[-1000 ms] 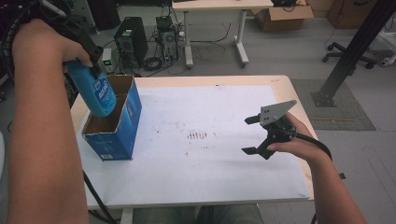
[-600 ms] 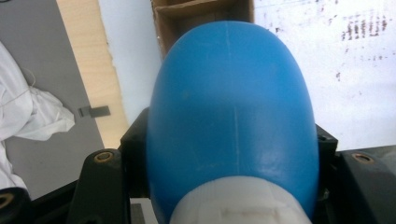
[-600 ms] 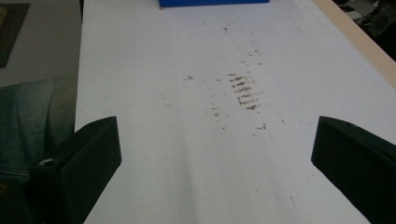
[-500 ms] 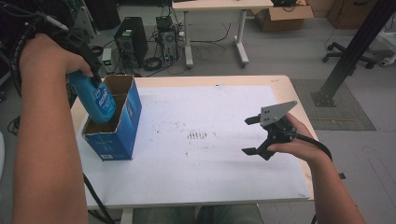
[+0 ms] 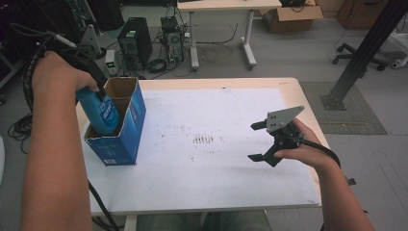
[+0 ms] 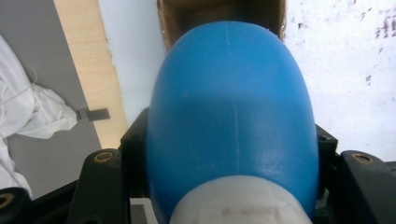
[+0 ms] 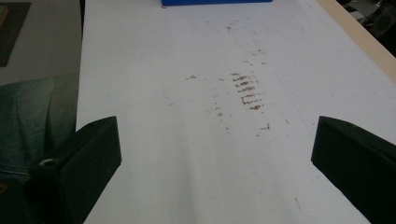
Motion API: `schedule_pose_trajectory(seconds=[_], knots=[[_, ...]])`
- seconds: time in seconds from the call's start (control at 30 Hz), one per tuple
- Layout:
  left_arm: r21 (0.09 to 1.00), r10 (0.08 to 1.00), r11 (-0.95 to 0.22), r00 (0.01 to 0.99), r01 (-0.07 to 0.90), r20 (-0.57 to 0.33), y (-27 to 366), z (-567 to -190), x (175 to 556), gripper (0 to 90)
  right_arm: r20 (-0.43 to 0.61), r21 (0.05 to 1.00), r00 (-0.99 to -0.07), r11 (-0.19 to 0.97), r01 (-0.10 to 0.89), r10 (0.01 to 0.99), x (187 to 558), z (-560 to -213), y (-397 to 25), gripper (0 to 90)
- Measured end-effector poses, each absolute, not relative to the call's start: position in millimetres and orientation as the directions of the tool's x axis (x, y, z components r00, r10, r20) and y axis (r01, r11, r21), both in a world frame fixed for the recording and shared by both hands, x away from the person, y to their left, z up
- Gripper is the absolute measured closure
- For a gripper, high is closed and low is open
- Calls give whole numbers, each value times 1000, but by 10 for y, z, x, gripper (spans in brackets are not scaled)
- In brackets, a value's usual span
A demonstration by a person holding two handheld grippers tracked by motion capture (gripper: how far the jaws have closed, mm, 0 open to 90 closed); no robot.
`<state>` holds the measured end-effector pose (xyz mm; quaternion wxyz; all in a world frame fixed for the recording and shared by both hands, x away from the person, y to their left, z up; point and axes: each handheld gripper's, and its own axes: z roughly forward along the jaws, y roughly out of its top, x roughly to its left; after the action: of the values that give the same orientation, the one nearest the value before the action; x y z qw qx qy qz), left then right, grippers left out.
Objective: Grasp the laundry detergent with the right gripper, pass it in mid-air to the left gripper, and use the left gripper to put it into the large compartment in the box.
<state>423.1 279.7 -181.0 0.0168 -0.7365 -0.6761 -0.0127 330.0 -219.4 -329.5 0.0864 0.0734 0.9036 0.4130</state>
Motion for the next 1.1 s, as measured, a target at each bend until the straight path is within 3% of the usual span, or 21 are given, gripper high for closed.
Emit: schedule_pose_trajectory(seconds=[1.1], knots=[[-59,996,-86,88,995,29,2757,-2550,4353,387,-78,763,-978,642,65,193,3302,-3368,-2155,17]])
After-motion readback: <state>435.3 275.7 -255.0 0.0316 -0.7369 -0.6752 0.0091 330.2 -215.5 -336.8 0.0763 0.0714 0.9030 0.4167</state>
